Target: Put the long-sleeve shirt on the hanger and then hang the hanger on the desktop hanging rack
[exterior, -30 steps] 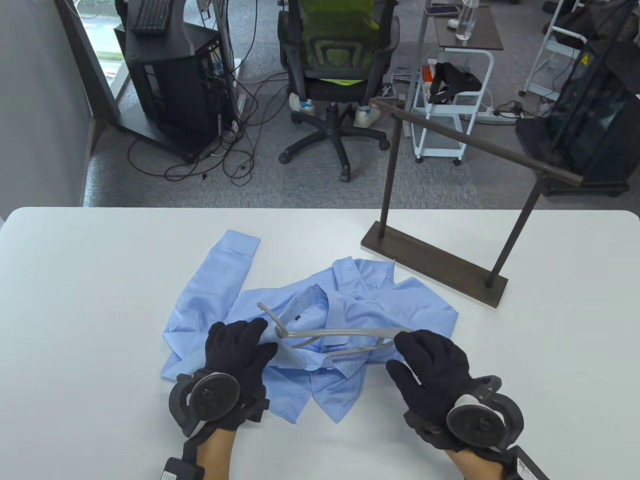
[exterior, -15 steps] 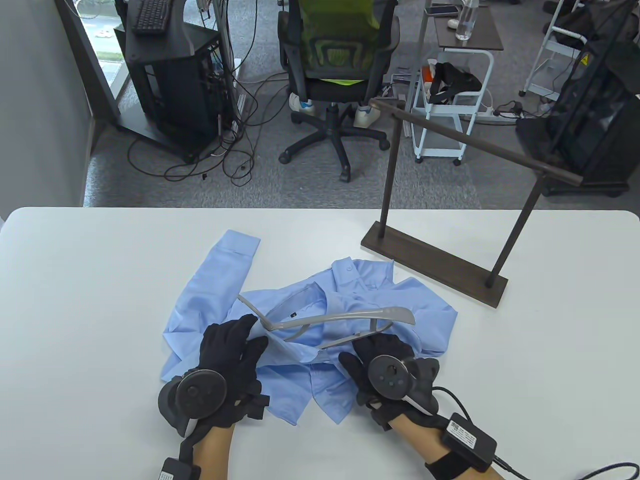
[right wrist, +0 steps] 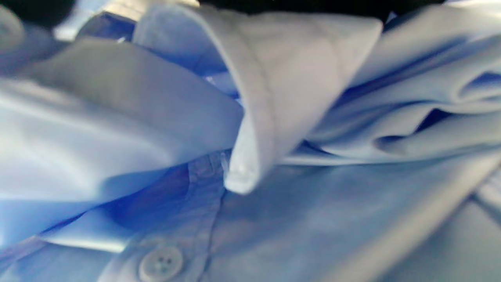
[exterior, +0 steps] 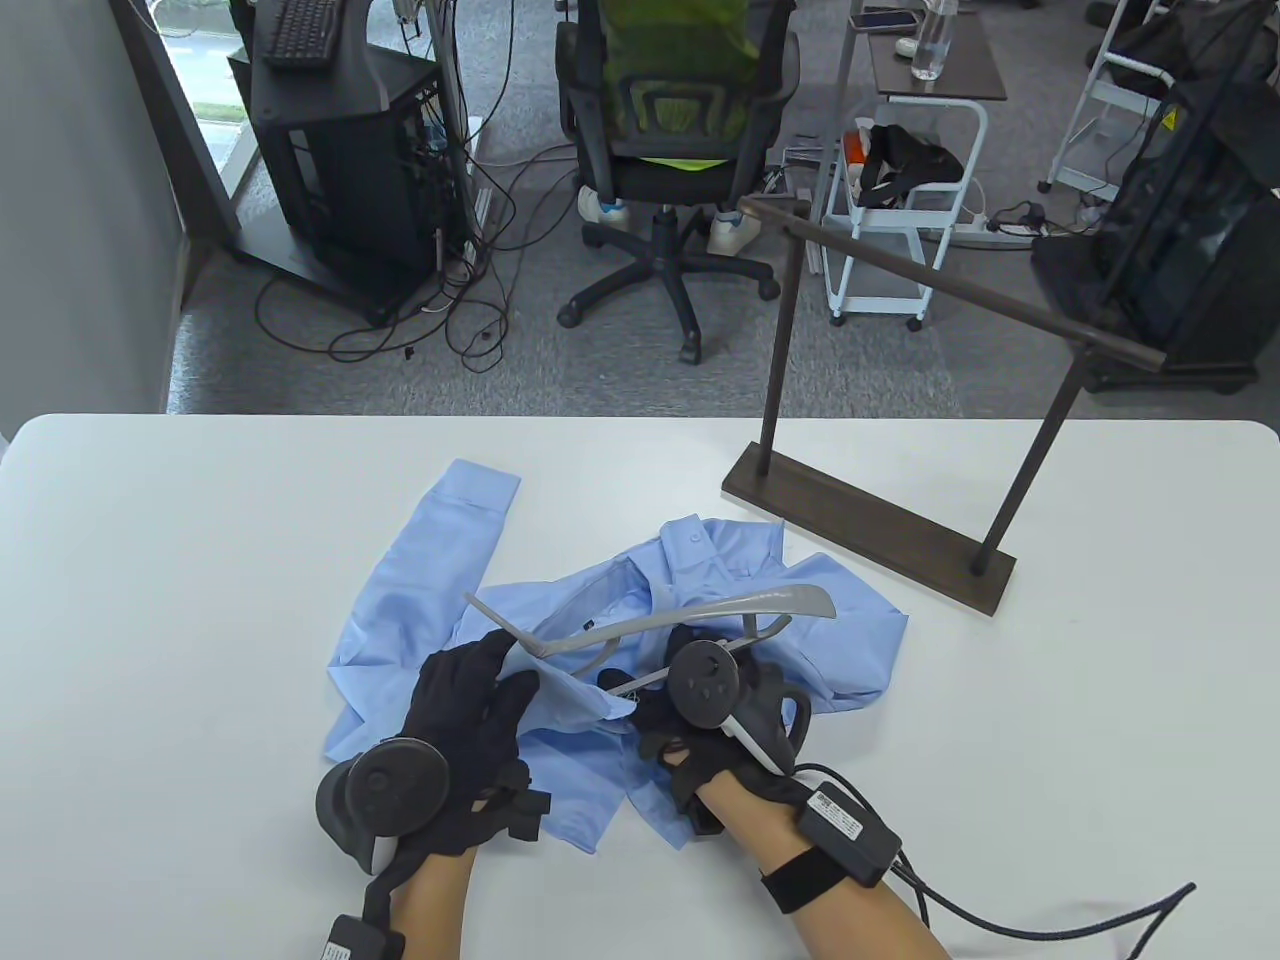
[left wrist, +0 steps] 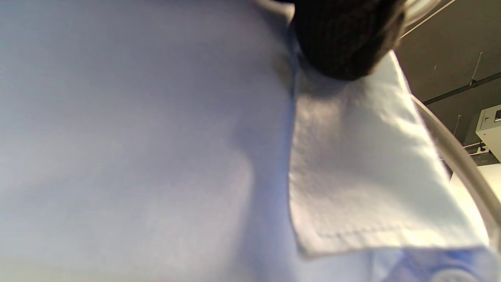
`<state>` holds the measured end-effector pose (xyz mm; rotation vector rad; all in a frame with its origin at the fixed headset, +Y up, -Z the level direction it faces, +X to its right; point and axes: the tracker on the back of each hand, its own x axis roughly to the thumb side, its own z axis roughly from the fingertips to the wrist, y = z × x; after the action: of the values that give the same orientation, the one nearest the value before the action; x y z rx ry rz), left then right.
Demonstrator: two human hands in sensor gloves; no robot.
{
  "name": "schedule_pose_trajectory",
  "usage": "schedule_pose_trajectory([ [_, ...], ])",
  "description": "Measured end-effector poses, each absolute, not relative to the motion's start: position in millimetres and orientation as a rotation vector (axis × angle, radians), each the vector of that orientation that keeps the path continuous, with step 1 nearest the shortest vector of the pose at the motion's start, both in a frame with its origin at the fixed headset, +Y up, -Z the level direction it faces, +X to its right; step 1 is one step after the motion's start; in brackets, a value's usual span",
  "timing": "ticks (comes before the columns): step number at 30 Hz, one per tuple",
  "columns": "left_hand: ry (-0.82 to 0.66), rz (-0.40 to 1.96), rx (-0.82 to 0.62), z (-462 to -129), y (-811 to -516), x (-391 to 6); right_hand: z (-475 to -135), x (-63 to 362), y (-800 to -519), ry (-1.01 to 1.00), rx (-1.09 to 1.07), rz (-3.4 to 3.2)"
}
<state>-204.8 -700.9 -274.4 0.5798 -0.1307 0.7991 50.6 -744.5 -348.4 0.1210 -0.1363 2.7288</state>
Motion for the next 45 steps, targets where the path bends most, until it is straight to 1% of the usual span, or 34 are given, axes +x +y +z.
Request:
schedule_pose_trajectory([
  [3, -0.127, 0.809, 0.576, -274, -702, -206, -349, 52, -742, -0.201, 0.099, 2.747],
  [6, -0.119, 0.807, 0.576, -275, -703, -211, -348, 66, -736, -0.201, 0.076, 2.694],
  [8, -0.107, 0.801, 0.571, -276, -704, -215, -346, 81, -728, -0.203, 0.044, 2.646],
  [13, -0.108, 0.819, 0.519, -281, -706, -225, -339, 140, -707, -0.243, -0.021, 2.466],
  [14, -0.122, 0.819, 0.498, -282, -707, -227, -338, 152, -702, -0.241, 0.024, 2.417],
  [15, -0.129, 0.816, 0.489, -283, -707, -228, -338, 160, -700, -0.221, 0.054, 2.385],
  [16, -0.133, 0.808, 0.483, -283, -707, -229, -336, 172, -698, -0.18, 0.014, 2.346],
  [18, -0.151, 0.794, 0.47, -284, -707, -231, -338, 188, -696, -0.135, 0.095, 2.257],
  [19, -0.17, 0.785, 0.456, -285, -707, -230, -336, 197, -696, -0.074, 0.05, 2.202],
  [20, -0.194, 0.779, 0.439, -285, -707, -229, -336, 202, -696, -0.053, 0.068, 2.163],
  [22, -0.221, 0.728, 0.428, -285, -706, -225, -334, 208, -696, -0.059, 0.049, 2.123],
  [24, -0.24, 0.663, 0.419, -285, -705, -221, -334, 212, -695, -0.086, 0.05, 2.147],
  [30, -0.255, 0.629, 0.435, -284, -704, -221, -332, 219, -691, -0.167, 0.043, 2.124],
  [32, -0.267, 0.64, 0.423, -285, -704, -222, -332, 219, -689, -0.178, 0.056, 2.117],
  [37, -0.285, 0.541, 0.421, -284, -703, -217, -330, 216, -683, -0.19, 0.088, 2.129],
  [41, -0.236, 0.478, 0.49, -282, -705, -209, -321, 204, -675, -0.262, 0.135, 2.226],
  [45, -0.19, 0.405, 0.579, -279, -707, -196, -308, 177, -669, -0.316, 0.246, 2.292],
])
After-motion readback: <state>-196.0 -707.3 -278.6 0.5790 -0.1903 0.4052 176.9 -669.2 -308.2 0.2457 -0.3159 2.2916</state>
